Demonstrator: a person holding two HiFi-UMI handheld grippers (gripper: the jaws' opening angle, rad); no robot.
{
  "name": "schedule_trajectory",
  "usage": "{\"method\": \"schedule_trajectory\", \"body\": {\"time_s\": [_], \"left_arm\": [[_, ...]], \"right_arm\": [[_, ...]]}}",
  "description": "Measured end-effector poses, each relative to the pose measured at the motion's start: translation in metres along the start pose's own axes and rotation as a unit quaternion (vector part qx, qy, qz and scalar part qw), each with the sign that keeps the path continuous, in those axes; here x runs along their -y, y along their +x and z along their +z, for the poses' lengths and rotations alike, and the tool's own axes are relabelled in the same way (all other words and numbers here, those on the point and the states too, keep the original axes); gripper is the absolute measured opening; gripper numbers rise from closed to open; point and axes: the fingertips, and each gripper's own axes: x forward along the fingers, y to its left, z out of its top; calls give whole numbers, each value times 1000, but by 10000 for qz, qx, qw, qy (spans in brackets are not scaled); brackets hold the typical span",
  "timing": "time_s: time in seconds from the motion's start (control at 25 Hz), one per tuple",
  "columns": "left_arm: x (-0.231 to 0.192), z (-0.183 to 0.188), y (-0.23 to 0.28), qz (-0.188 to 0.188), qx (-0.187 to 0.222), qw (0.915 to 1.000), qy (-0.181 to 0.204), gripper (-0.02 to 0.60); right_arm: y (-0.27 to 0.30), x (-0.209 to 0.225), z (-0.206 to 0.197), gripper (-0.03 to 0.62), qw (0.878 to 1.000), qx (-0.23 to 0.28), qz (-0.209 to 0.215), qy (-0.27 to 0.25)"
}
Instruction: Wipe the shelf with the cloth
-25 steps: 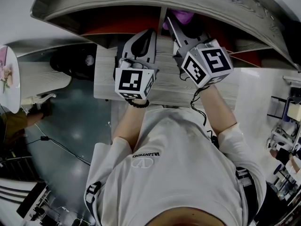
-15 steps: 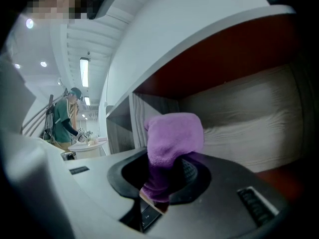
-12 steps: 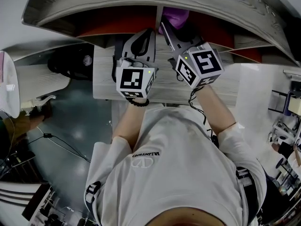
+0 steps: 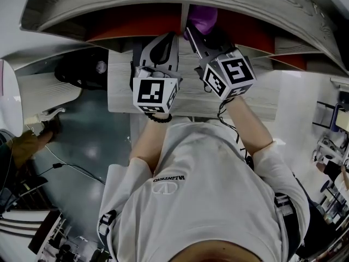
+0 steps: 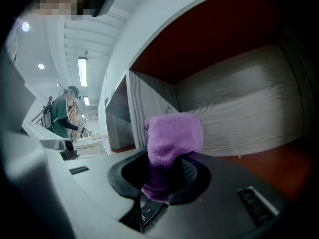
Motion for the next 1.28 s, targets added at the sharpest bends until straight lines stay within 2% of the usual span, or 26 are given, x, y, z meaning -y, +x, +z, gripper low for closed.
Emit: {"method": "schedule_trajectory", "body": {"time_s": [0.56, 1.08, 1.28], "left_arm": [[7, -10, 1, -83, -76, 9999, -46, -2], [6, -10, -4, -142, -68, 9999, -50, -2], [9, -6, -5, -334, 62, 9994, 0, -2]], "right_arm": [[-3, -1, -33, 81, 9996, -293, -25, 31], [-7, -1, -36, 81, 9995, -276, -131, 24], [-27, 2, -31, 81, 9994, -140, -311, 6]]}}
